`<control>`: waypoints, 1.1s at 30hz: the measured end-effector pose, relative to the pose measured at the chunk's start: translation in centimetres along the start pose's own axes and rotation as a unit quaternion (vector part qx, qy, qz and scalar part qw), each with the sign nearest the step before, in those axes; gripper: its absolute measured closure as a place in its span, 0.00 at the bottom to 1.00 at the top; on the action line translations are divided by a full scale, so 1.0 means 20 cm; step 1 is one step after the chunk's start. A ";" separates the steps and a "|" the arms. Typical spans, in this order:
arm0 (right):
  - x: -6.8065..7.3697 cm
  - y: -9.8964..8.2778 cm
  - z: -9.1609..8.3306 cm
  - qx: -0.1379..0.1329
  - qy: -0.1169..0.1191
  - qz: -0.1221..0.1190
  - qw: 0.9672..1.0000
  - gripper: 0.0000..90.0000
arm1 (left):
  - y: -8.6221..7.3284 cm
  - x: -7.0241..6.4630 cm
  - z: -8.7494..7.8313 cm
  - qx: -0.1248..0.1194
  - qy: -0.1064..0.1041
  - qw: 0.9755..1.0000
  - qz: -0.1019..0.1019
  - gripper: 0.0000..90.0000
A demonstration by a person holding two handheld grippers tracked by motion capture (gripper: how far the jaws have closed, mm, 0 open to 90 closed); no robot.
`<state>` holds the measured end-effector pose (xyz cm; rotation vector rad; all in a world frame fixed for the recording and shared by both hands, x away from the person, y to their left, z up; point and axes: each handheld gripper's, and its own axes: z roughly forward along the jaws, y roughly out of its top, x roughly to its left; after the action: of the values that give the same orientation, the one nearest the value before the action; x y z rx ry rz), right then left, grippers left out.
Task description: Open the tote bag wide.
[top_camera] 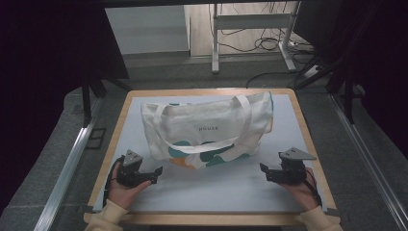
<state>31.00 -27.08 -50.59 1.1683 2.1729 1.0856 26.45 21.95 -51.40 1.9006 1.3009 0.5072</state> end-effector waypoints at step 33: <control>0.02 -0.04 -0.01 0.005 0.004 0.006 1.000 0.31 | -0.03 0.06 -0.05 -0.020 -0.028 0.999 -0.018 0.29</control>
<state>30.32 -27.09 -51.06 1.1854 2.1819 1.0873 25.91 23.41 -51.38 1.8421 1.2771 0.4555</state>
